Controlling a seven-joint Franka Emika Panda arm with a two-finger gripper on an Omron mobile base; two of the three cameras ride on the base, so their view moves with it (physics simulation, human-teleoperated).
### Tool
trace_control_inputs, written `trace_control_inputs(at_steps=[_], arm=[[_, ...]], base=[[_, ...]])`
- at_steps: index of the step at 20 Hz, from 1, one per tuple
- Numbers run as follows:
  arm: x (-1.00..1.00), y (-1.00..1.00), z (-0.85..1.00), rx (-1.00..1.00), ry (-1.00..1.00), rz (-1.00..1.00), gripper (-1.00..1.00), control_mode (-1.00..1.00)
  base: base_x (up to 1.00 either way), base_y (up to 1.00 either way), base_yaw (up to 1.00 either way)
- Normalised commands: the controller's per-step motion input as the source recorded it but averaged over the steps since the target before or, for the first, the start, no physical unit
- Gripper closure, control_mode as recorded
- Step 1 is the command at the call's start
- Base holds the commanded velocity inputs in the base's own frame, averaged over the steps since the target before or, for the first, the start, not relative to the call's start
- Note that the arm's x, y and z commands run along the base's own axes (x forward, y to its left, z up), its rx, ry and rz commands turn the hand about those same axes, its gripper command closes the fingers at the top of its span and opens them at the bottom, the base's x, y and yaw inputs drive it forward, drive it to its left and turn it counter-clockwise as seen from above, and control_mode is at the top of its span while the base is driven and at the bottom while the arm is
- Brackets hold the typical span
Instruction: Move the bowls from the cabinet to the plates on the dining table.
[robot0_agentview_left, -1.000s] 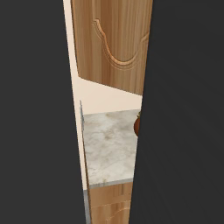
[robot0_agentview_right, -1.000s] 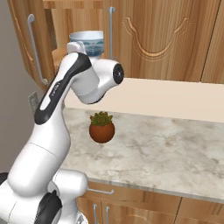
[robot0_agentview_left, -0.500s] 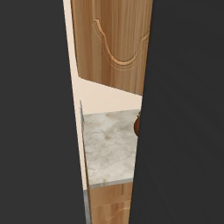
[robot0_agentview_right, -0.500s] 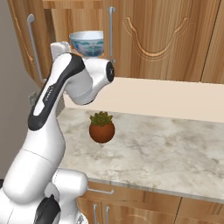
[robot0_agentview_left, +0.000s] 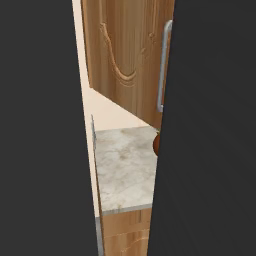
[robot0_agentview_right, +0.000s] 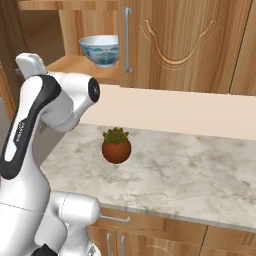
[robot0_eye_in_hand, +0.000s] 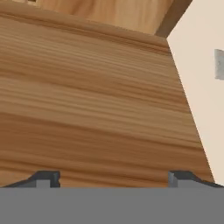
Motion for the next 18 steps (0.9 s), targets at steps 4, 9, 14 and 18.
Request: trace_control_inputs(at_steps=[4,9,14,18], arm=[[-0.32,0.73,0.0,0.0,-0.12,0.07,-1.0,-1.0],[-0.19,0.48,0.0,0.0,-0.07,0.04,-1.0,-1.0],[0.0,0.0,-0.07,0.0,0.0,0.0,-1.0,-1.0],[-0.07,0.0,0.0,-0.03,0.0,-0.03,-1.0,-1.0]], base=[[0.0,0.0,0.0],[0.0,0.0,0.0],[0.0,0.0,0.0],[0.0,0.0,0.0]])
